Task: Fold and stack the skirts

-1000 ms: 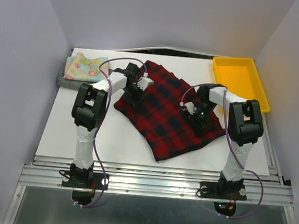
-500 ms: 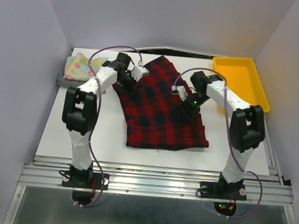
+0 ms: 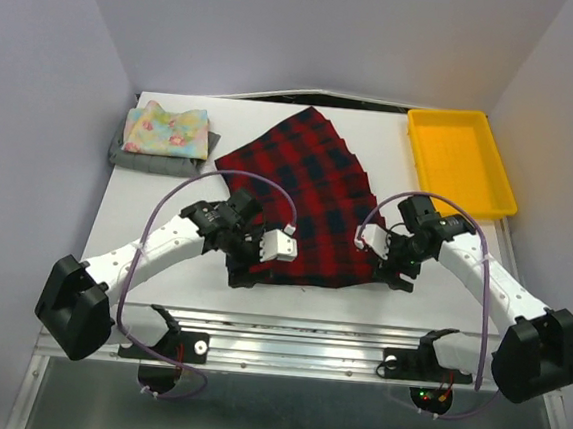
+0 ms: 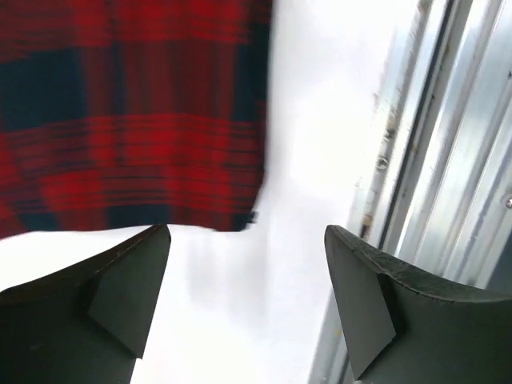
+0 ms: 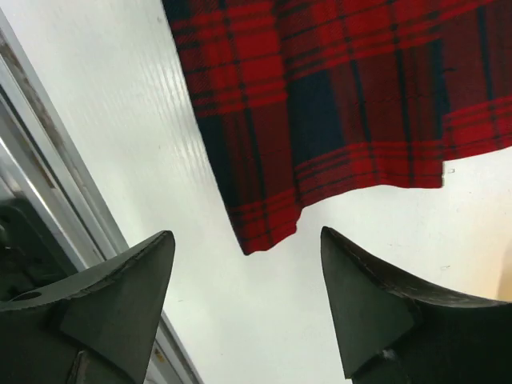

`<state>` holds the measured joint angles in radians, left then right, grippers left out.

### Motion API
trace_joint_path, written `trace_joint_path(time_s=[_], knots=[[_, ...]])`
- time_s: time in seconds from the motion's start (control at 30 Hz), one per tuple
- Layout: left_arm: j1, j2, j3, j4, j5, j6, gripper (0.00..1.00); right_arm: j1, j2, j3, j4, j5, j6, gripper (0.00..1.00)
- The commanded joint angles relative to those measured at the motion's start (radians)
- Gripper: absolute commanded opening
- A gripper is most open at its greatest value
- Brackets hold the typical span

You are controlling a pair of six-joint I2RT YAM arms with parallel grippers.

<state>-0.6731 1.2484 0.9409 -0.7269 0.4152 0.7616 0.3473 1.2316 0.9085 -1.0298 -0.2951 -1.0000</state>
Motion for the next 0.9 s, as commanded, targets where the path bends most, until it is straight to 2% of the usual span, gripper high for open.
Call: trace_joint_path(time_s=[0.0,0.13,0.23,0.3,0.33,0.4,0.43,0.53,0.67,0.77,0.8,0.87], knots=[[-0.036,-0.053,-0.065,0.095,-0.087,-0.093,0.9,0.009,-0.089,-0.085,0.169,0.048,-0.129,0.8],[-0.04,-0.053,-0.116,0.159,-0.144,-0.099,0.9,0.031,-0.144,-0.177,0.252,0.028,-0.186,0.84],[-0.065,-0.043,-0.143,0.21,-0.168,-0.091,0.9,0.044,-0.133,-0.226,0.295,0.027,-0.184,0.83],[-0.085,-0.024,-0.151,0.237,-0.17,-0.09,0.9,0.053,-0.101,-0.26,0.362,0.042,-0.172,0.77],[-0.091,-0.003,-0.157,0.254,-0.171,-0.087,0.89,0.053,-0.089,-0.267,0.394,0.05,-0.149,0.68],[-0.112,0.02,-0.16,0.264,-0.184,-0.082,0.87,0.053,-0.061,-0.263,0.457,0.073,-0.129,0.58],[-0.117,0.043,-0.157,0.265,-0.184,-0.076,0.86,0.053,-0.034,-0.249,0.465,0.079,-0.103,0.49],[-0.128,0.071,-0.154,0.262,-0.178,-0.059,0.83,0.053,-0.008,-0.197,0.465,0.096,-0.089,0.42],[-0.151,0.101,-0.182,0.288,-0.184,-0.05,0.81,0.053,-0.029,-0.172,0.448,0.097,-0.1,0.24],[-0.161,0.146,-0.203,0.313,-0.214,-0.048,0.72,0.053,-0.046,-0.157,0.418,0.105,-0.104,0.15],[-0.161,0.155,-0.202,0.319,-0.236,-0.053,0.6,0.053,-0.047,-0.149,0.409,0.106,-0.104,0.12],[-0.161,0.16,-0.188,0.32,-0.253,-0.068,0.44,0.053,-0.053,-0.114,0.378,0.114,-0.1,0.04]])
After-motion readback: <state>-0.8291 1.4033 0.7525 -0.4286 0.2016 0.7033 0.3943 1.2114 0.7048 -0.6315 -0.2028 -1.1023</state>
